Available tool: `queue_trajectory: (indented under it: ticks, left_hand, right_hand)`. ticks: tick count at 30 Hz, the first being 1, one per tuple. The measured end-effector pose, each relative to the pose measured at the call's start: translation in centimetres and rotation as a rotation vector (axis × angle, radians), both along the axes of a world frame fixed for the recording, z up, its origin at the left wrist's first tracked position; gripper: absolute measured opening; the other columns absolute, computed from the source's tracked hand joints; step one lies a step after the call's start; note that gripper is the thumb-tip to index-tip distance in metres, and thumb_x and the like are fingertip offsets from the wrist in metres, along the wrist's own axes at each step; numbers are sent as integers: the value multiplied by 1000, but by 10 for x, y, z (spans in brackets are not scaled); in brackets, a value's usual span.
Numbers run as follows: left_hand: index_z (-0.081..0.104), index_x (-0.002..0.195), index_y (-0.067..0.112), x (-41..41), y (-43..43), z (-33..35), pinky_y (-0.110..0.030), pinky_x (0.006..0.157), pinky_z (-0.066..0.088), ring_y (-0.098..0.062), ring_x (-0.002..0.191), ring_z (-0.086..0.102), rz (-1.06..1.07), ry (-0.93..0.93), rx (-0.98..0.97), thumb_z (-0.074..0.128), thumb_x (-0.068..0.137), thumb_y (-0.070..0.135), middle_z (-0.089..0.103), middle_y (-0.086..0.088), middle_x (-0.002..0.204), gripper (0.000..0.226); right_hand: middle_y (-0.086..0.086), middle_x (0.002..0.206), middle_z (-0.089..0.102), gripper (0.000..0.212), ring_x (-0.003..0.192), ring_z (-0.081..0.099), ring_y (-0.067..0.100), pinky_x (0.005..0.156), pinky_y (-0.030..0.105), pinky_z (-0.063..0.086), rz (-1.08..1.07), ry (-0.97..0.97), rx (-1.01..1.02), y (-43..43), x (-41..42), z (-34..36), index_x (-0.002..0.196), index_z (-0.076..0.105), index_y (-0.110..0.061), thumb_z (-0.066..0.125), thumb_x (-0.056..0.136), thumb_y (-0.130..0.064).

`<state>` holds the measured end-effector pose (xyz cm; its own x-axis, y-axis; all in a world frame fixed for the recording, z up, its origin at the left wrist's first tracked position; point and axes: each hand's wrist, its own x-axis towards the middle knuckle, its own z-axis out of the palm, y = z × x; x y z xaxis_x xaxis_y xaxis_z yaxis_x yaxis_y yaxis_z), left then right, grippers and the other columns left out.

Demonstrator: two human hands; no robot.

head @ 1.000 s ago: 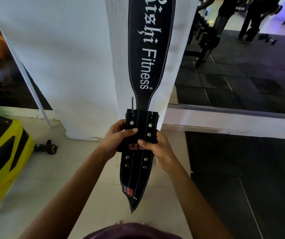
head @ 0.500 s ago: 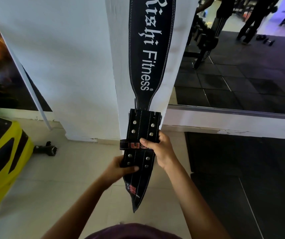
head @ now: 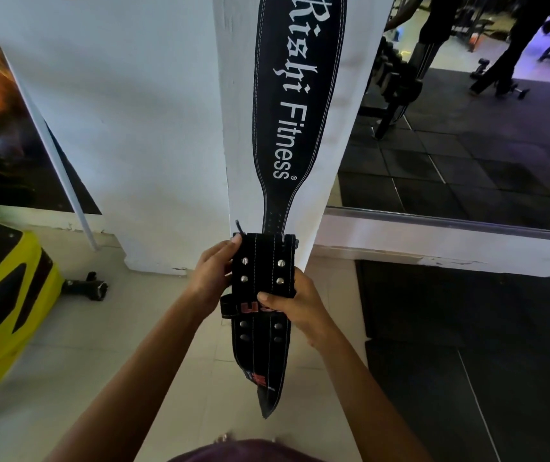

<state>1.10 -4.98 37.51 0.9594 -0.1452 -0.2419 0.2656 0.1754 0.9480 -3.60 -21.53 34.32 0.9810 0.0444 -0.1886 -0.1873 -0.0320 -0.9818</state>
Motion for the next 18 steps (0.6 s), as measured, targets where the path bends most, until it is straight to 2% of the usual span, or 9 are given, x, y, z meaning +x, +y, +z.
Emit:
queue_trajectory:
  ticks: [4,6,9,12,14,16,18]
  left_hand:
    - [68,93,9,-10,-17,4,-30,62,54,-17,70,69,91,47,-66,45,98,28,70,-10,81,30]
    - [66,94,8,-20,-23,0,-34,66,56,-21,74,68,94,50,-115,42,100,27,69,-13,85,31]
    - [65,102,9,-27,-26,-3,-38,71,55,-25,84,67,87,43,-115,42,99,30,69,-13,92,32]
    - [61,111,10,-32,-25,-4,-38,70,53,-28,86,64,-26,7,-163,44,84,22,67,-14,95,35]
    - [63,108,13,-34,-20,-2,-33,63,54,-21,78,66,-63,-49,-170,50,77,14,69,-6,87,34]
    - [66,99,10,-34,-15,3,-25,60,53,-14,72,68,-45,-147,-90,64,85,15,71,0,77,15]
    - [64,83,6,-30,-14,6,-24,57,52,-13,62,65,51,-219,-2,70,80,25,66,0,67,20]
  right_hand:
    - [2,114,73,36,106,69,17,94,37,54,-63,-17,42,4,1,12,123,63,-17,70,88,-25]
    - [6,110,74,33,103,71,19,94,41,56,-96,-17,72,5,3,17,118,65,-14,68,89,-29]
    - [6,108,75,34,100,72,21,94,47,56,-156,16,151,8,-1,17,114,66,-19,66,88,-42]
    - [11,109,75,40,102,71,30,94,54,54,-235,52,287,8,-2,19,112,68,-17,71,82,-42]
    - [17,112,73,39,105,69,36,94,57,53,-220,54,345,4,-2,23,112,68,-13,73,82,-36]
    - [19,115,71,30,105,69,34,91,51,56,-149,57,349,-1,-2,29,114,66,-9,68,88,-24]
    - [17,110,72,23,97,72,24,79,34,60,-72,60,314,-1,-5,34,111,66,-3,64,90,-12]
